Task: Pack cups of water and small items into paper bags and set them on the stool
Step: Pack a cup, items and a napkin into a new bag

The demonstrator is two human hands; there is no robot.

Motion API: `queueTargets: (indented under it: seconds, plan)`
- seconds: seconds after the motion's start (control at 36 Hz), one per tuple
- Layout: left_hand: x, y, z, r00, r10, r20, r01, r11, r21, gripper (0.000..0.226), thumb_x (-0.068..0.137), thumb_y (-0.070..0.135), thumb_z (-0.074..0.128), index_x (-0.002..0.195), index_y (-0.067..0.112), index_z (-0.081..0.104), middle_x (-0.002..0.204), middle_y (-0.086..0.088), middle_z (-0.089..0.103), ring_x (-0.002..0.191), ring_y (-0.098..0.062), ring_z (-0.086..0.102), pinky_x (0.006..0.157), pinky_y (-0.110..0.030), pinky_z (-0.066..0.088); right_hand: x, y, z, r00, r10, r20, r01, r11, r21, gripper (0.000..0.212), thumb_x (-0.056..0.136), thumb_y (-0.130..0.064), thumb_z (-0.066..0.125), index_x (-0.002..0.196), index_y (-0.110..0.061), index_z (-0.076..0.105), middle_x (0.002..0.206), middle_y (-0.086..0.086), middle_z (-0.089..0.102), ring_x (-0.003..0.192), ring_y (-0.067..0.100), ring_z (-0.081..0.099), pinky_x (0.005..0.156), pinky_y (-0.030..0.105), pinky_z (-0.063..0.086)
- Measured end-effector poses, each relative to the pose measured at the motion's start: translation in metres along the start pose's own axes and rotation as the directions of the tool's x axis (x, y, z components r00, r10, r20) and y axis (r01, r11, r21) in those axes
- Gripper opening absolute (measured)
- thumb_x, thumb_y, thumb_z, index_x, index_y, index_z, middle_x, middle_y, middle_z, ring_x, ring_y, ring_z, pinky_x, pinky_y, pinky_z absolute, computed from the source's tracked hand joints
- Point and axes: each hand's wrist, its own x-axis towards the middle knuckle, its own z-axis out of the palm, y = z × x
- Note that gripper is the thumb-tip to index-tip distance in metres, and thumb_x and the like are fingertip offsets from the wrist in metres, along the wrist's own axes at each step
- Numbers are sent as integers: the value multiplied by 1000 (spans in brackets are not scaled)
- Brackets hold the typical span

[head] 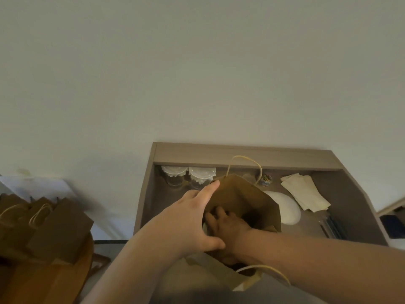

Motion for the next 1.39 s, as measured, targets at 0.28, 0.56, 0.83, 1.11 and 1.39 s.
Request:
queueTargets:
  seconds: [0.28, 0.56, 0.83, 1.11, 1.39]
  plan:
    - [-4, 6, -6, 998, -58, -20, 58, 998, 26, 121, 75, 64, 83, 154, 63, -9, 164, 14, 26, 143, -15, 43, 113, -35, 43, -15, 9, -15, 999, -54, -3, 54, 999, -7, 100, 86, -61, 72, 161, -36, 11, 153, 13, 32, 131, 39, 47, 102, 52, 51]
    - [-3, 7, -8, 997, -75, 0, 75, 997, 28, 118, 78, 63, 82, 156, 60, -6, 165, 13, 24, 143, -15, 43, 116, -36, 45, -37, 13, -25, 995, -69, -69, 59, 990, -127, 106, 89, -61, 70, 166, -33, 3, 160, 11, 27, 138, 39, 43, 112, 51, 45]
    - [-3, 4, -10, 996, -91, -5, 91, 995, 31, 117, 76, 66, 81, 155, 60, -5, 163, 15, 27, 141, -13, 44, 112, -31, 42, -35, 9, -32, 997, -73, -7, 72, 995, -65, 82, 99, -42, 71, 165, -32, 24, 153, 8, 40, 125, 31, 58, 97, 42, 55]
    - [-2, 6, -11, 992, -123, 13, 123, 992, 38, 117, 77, 65, 80, 157, 58, -5, 164, 14, 26, 144, -15, 42, 115, -33, 40, -28, 6, -33, 997, -60, 52, 65, 994, -86, 87, 98, -39, 72, 167, -27, 21, 158, 10, 37, 128, 32, 57, 101, 44, 55]
    - [-6, 7, -9, 993, -113, -21, 115, 987, 109, 102, 82, 65, 76, 158, 53, 8, 163, 18, 25, 143, -11, 42, 115, -30, 41, -25, -1, -29, 992, -18, 123, 28, 996, -80, 103, 94, -38, 78, 169, -20, 9, 164, 14, 31, 138, 37, 52, 107, 49, 51]
